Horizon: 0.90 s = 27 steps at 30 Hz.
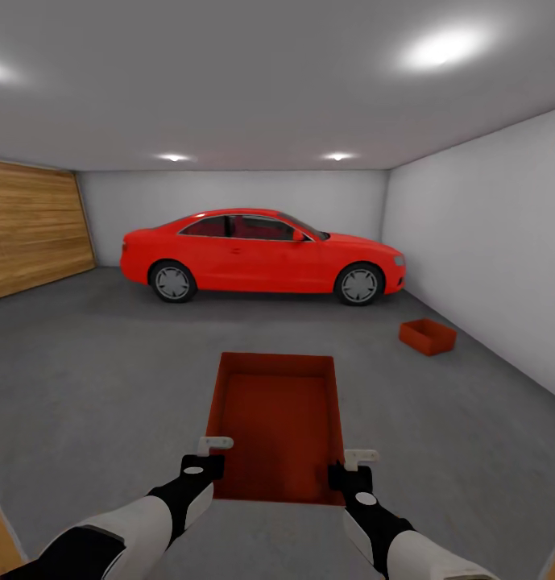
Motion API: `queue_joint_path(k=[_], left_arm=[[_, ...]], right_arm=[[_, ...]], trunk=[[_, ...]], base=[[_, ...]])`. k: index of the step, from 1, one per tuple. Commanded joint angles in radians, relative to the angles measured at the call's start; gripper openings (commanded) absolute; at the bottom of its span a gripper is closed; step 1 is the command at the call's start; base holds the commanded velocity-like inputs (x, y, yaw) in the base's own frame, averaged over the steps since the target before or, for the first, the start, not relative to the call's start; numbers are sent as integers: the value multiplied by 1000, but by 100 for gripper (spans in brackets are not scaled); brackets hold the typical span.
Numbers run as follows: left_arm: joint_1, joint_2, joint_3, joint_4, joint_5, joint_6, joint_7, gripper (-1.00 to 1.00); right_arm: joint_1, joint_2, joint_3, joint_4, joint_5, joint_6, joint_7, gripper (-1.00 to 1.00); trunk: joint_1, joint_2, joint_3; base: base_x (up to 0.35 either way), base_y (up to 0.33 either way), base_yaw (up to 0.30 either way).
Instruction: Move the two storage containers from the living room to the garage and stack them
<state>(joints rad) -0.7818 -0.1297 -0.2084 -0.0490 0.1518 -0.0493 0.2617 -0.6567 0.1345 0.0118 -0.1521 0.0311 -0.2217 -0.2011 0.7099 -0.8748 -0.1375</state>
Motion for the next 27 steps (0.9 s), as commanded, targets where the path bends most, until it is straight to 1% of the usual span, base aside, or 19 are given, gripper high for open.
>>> queue_joint_path(k=[1, 27], left_arm=[[-1, 22, 26, 3, 14, -4, 24, -100], [-1, 24, 26, 3, 14, -4, 24, -100]], right_arm=[[-1, 1, -36, -24, 16, -5, 11, -100], [-1, 1, -36, -24, 16, -5, 11, -100]], trunk=[[1, -1, -2], [1, -1, -2]], base=[[321, 0, 0], [322, 0, 0]])
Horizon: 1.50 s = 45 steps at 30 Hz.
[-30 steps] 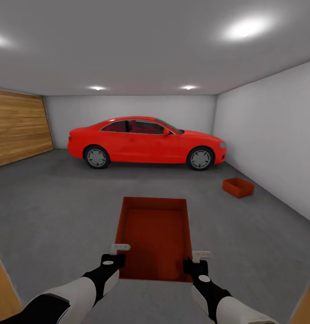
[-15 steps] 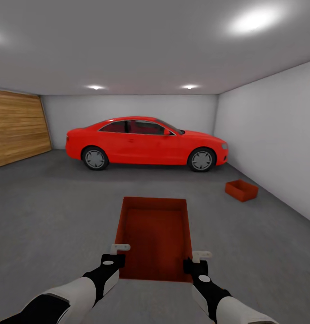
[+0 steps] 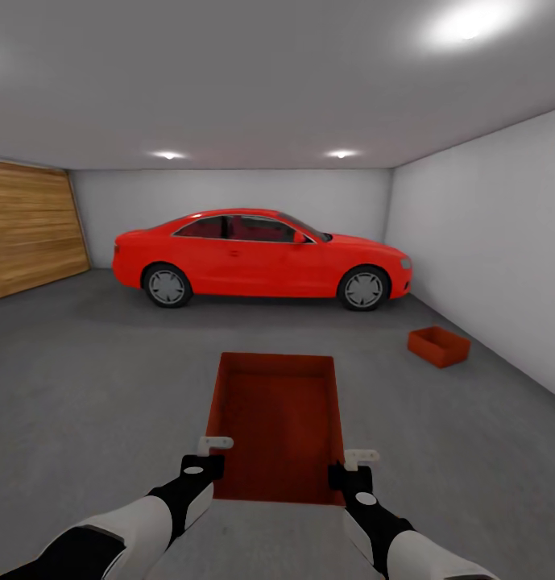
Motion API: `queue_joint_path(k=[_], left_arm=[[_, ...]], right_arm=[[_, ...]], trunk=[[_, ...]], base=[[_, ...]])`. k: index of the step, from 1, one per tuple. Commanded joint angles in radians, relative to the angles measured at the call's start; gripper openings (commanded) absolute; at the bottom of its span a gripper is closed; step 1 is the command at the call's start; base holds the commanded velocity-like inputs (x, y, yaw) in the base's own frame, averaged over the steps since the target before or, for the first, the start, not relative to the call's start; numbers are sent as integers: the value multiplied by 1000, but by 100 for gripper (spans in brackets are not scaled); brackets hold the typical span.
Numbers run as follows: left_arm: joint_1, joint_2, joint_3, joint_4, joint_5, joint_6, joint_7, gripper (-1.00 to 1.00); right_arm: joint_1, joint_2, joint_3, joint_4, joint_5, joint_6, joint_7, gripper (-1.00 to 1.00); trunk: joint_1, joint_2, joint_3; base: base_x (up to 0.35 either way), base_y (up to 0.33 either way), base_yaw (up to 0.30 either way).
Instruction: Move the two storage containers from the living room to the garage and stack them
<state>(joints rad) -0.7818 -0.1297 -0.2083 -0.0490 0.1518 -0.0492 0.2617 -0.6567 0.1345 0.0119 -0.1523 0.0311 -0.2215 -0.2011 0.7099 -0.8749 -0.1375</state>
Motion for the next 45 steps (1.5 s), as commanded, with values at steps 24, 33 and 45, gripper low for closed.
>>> queue_joint_path(k=[24, 33, 45], left_arm=[[-1, 24, 27, 3, 14, -4, 24, -100], [-1, 24, 26, 0, 14, -4, 24, -100], [-1, 24, 26, 1, 14, -4, 24, -100]], right_arm=[[-1, 0, -36, -24, 16, -5, 11, -100], [-1, 0, -36, -24, 16, -5, 11, -100], [-1, 0, -36, -24, 16, -5, 11, -100]], trunk=[[1, -1, -2], [1, -1, -2], [1, -1, -2]], base=[[322, 20, 0], [321, 70, 0], [322, 73, 0]])
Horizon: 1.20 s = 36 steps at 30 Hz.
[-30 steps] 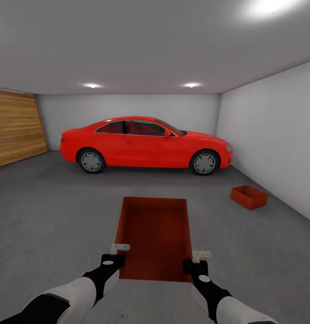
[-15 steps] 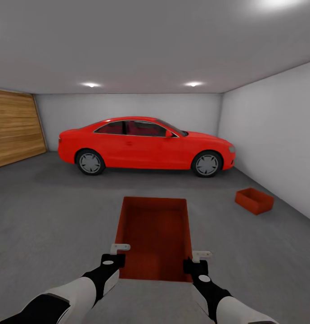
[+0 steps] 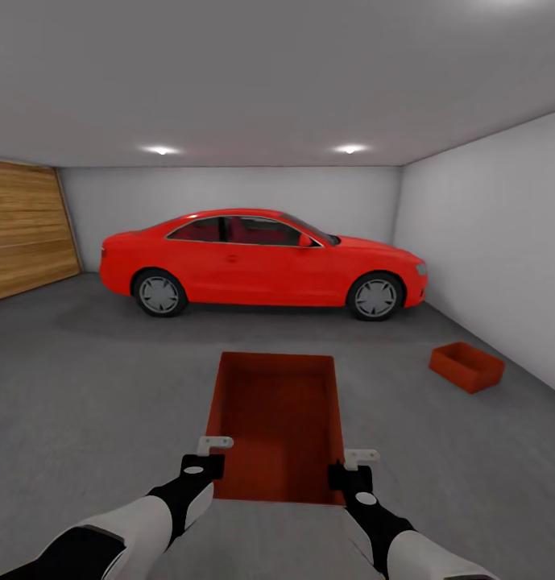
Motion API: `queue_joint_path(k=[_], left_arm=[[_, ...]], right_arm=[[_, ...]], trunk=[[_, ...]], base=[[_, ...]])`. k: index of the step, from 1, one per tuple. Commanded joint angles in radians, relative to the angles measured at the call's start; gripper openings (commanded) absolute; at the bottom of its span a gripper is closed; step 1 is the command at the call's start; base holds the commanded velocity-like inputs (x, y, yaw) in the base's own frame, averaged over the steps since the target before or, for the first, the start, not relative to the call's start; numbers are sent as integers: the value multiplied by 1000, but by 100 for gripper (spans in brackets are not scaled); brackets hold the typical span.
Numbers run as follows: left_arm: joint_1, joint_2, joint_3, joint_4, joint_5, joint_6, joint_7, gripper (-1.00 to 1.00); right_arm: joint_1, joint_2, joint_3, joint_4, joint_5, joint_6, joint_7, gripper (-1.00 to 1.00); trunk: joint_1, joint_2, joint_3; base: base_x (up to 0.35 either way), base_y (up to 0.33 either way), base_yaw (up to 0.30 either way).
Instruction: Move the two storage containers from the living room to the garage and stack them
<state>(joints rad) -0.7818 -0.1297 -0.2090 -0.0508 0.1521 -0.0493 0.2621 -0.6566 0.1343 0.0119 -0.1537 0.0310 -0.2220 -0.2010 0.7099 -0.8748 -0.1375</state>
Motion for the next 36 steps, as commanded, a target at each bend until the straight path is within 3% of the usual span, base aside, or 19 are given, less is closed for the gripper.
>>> queue_joint_path(k=[1, 36], left_arm=[[-1, 24, 27, 3, 14, -4, 23, -100], [-1, 22, 26, 3, 14, -4, 23, -100]], right_arm=[[-1, 1, -36, -23, 17, -5, 11, -100], [-1, 1, -36, -22, 17, -5, 11, -100]], trunk=[[1, -1, -2], [1, -1, -2]], base=[[322, 73, 0], [322, 74, -5]])
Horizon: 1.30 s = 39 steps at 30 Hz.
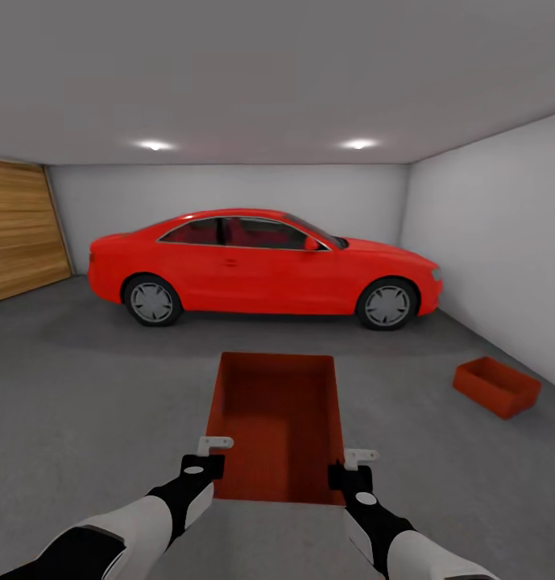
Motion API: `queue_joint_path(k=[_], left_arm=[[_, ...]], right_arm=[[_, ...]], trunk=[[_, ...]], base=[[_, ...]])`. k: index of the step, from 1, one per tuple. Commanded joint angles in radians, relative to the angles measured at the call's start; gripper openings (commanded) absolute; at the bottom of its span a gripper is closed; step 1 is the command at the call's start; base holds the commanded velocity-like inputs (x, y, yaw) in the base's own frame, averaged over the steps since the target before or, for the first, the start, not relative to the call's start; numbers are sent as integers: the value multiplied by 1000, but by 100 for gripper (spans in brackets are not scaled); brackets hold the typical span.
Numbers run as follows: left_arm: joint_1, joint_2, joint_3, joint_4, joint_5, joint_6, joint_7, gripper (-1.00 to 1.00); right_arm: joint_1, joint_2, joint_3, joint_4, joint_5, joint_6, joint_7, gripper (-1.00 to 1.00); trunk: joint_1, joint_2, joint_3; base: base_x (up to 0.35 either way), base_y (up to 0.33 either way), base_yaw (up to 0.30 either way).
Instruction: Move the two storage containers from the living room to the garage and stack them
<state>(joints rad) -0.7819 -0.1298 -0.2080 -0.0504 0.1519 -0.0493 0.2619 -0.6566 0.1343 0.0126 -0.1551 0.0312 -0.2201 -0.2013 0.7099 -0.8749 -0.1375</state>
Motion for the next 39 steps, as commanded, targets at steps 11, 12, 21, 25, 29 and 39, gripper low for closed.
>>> queue_joint_path(k=[11, 12, 21, 25, 29, 39], left_arm=[[0, 22, 25, 3, 14, -4, 23, -100], [0, 22, 25, 3, 14, -4, 23, -100], [0, 22, 25, 3, 14, -4, 23, -100], [0, 22, 25, 3, 14, -4, 23, -100], [0, 22, 25, 3, 14, -4, 23, -100], [0, 22, 25, 3, 14, -4, 23, -100]], right_arm=[[-2, 1, -37, -21, 16, -7, 11, -100], [-2, 1, -37, -21, 16, -7, 11, -100], [-2, 1, -37, -21, 16, -7, 11, -100], [-2, 1, -37, -21, 16, -7, 11, -100], [-2, 1, -37, -21, 16, -7, 11, -100], [-2, 1, -37, -21, 16, -7, 11, -100]], trunk=[[1, -1, -2], [1, -1, -2], [1, -1, -2], [1, -1, -2], [1, -1, -2], [1, -1, -2]], base=[[322, 90, -258], [322, 96, -283], [322, 100, -283], [322, 104, -283], [322, 112, -283], [322, 135, -283]])
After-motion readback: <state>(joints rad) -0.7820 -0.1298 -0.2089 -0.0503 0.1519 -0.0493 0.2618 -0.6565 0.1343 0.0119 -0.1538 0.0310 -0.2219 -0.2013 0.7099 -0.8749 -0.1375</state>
